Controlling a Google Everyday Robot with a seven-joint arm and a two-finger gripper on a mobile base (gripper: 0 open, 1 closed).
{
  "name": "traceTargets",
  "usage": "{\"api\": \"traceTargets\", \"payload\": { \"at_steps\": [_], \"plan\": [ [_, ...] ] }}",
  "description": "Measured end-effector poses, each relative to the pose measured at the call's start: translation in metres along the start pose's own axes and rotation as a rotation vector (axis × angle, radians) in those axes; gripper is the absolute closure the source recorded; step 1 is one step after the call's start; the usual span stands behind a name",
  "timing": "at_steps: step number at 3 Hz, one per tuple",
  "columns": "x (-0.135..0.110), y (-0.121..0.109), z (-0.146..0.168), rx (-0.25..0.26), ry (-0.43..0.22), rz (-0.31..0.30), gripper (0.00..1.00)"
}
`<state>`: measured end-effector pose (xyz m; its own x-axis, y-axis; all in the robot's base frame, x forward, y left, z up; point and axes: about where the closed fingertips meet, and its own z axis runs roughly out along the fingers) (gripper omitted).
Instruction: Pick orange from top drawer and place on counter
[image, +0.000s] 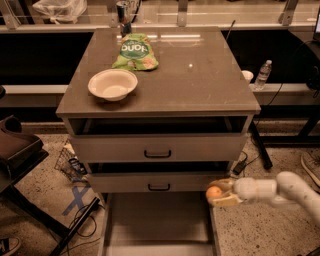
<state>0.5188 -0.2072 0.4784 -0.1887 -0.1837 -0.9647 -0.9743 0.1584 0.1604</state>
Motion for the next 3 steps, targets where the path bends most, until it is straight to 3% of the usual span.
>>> {"api": "traceTargets", "payload": {
  "at_steps": [1,2,3],
  "plan": [
    [-0.040,-0.006,-0.047,0.082,0.018,0.035,1.00],
    [-0.083,-0.003,-0.103,0.208,0.028,0.043,1.00],
    [-0.100,-0.001,-0.102,0.207,0.030,0.051,1.00]
  ]
}}
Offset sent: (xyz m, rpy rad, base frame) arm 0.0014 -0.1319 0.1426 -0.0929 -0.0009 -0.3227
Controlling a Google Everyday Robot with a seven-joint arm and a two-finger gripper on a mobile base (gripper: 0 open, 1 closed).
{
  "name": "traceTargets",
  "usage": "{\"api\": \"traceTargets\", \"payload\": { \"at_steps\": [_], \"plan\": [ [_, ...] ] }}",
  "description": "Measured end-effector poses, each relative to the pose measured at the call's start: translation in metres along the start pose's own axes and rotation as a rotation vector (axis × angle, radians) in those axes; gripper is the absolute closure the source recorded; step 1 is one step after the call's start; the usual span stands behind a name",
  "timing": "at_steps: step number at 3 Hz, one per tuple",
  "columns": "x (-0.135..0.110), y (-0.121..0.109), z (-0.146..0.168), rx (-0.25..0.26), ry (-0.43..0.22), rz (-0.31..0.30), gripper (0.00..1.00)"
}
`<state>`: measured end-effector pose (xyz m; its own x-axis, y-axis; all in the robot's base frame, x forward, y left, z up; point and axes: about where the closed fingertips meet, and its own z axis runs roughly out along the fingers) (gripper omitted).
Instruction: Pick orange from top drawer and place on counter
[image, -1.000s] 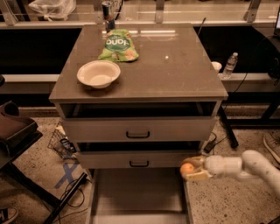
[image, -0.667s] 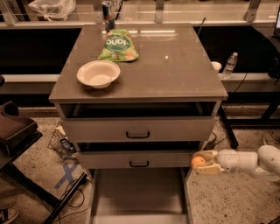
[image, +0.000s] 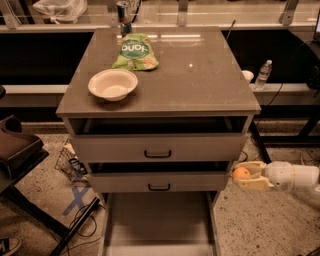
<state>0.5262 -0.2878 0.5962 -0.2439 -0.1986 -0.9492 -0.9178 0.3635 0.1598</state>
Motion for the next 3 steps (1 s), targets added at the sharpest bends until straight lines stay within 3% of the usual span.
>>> {"api": "traceTargets", "payload": {
  "at_steps": [1,2,3],
  "plan": [
    [-0.048,0.006,-0.021,0.040,0.021,-0.013,1.00],
    [-0.124,0.003,-0.053,0.126,0.055,-0.023,1.00],
    [-0.209,-0.013,-0.075,0.222,0.074,-0.036,1.00]
  ]
}}
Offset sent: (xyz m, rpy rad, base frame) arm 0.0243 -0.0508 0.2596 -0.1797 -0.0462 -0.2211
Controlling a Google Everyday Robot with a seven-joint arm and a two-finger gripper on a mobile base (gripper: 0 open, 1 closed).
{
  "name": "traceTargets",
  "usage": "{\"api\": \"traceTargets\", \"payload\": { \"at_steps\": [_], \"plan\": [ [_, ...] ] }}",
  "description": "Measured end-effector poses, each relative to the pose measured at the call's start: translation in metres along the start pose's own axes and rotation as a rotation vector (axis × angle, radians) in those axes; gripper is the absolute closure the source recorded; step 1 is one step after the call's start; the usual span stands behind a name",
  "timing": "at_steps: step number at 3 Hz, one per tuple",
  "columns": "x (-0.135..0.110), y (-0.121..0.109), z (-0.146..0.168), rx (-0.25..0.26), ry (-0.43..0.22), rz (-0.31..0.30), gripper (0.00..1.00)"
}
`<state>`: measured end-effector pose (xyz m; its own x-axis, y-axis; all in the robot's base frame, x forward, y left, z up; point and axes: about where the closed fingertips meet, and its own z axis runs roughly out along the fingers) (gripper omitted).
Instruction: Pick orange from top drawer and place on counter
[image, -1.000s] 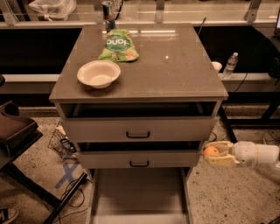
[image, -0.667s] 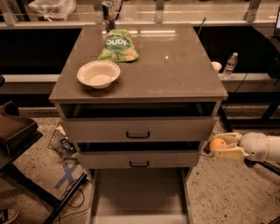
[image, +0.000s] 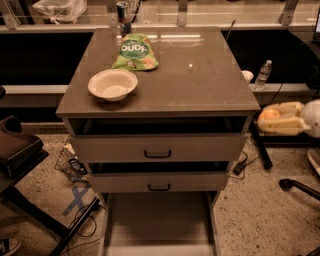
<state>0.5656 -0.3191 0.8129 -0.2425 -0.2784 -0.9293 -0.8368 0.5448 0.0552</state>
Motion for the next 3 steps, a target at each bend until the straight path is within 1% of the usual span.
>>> {"api": "traceTargets", "payload": {
  "at_steps": [1,2,3],
  "plan": [
    [-0.072,-0.025,-0.012,0.102,0.004,-0.010,1.00],
    [-0.119,-0.052,-0.002,0.184,-0.014,-0.003,1.00],
    [-0.151,-0.087,0.024,0.287,-0.089,-0.008,1.00]
  ]
}}
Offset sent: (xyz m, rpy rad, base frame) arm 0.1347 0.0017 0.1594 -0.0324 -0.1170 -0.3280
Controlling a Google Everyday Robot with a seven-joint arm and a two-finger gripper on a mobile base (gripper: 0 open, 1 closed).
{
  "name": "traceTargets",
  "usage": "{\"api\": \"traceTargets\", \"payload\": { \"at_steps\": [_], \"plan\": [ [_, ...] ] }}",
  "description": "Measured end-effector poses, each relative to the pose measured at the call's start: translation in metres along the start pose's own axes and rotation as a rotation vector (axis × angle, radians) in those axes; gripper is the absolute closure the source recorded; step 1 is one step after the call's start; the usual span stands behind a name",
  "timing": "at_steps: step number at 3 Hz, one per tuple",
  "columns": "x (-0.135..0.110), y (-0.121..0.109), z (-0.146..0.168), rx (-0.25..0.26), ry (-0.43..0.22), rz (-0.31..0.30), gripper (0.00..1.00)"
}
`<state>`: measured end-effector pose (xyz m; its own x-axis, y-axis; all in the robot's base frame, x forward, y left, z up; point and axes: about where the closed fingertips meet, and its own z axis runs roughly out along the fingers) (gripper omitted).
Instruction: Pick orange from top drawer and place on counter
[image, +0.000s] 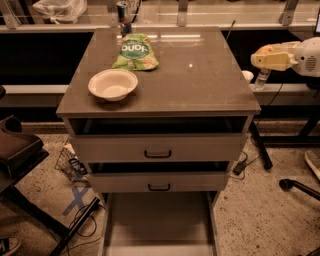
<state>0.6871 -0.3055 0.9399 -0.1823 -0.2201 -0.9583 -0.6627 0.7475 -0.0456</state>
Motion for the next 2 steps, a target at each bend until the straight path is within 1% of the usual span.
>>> {"api": "traceTargets", "payload": {
  "at_steps": [1,2],
  "plan": [
    [-0.002,-0.001,0.003,0.000,-0.001,0.003,1.00],
    [-0.023,-0.008,0.030,0.005,-0.016,0.034,1.00]
  ]
}}
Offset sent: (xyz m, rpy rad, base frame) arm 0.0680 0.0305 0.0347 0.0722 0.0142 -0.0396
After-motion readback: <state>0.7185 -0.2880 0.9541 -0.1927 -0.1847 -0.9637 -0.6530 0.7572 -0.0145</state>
